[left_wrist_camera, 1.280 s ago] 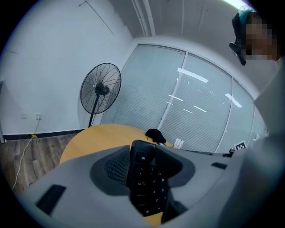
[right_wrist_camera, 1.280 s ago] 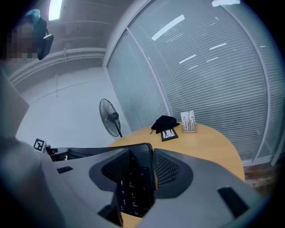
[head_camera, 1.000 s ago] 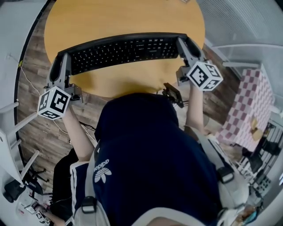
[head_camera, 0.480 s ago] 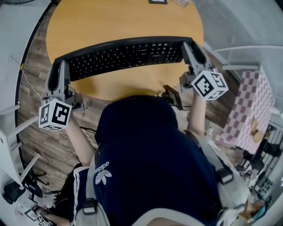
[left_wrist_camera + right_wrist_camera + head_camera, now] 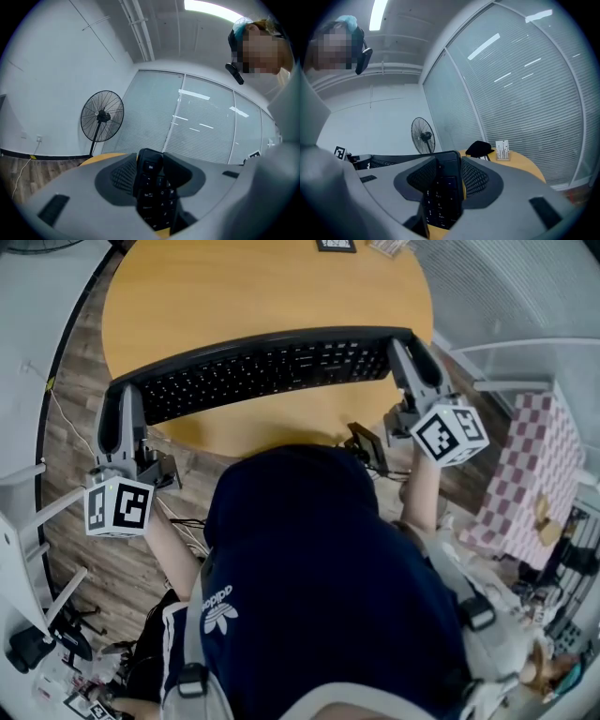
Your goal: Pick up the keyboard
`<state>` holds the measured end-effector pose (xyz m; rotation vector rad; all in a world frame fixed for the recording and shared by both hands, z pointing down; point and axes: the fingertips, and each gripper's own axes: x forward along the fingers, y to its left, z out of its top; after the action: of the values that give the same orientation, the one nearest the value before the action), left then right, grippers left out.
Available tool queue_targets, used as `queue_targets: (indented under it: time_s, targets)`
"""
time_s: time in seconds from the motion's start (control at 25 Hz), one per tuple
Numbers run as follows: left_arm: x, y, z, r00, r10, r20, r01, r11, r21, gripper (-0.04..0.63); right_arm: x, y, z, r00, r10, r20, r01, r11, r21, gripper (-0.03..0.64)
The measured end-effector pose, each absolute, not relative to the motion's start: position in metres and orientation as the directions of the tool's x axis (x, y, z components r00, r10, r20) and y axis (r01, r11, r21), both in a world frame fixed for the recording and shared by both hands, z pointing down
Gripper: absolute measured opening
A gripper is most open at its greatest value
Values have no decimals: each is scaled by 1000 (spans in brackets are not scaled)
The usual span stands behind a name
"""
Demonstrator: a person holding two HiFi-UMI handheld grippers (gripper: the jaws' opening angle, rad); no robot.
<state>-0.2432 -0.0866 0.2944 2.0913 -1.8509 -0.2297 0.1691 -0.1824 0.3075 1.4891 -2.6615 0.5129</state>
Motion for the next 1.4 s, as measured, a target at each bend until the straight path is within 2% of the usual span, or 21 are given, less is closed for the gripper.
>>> queue_targets:
  time_s: [0.4, 1.4]
  targets:
    - [-243, -84, 306, 136, -988, 75, -927, -100, 360, 160, 169, -183, 307, -541, -822, 177, -835, 502, -226, 150]
    - [-245, -93, 314, 173, -975, 138, -906, -102, 411, 160, 171, -176, 302, -505, -835, 218, -860, 464, -214, 149]
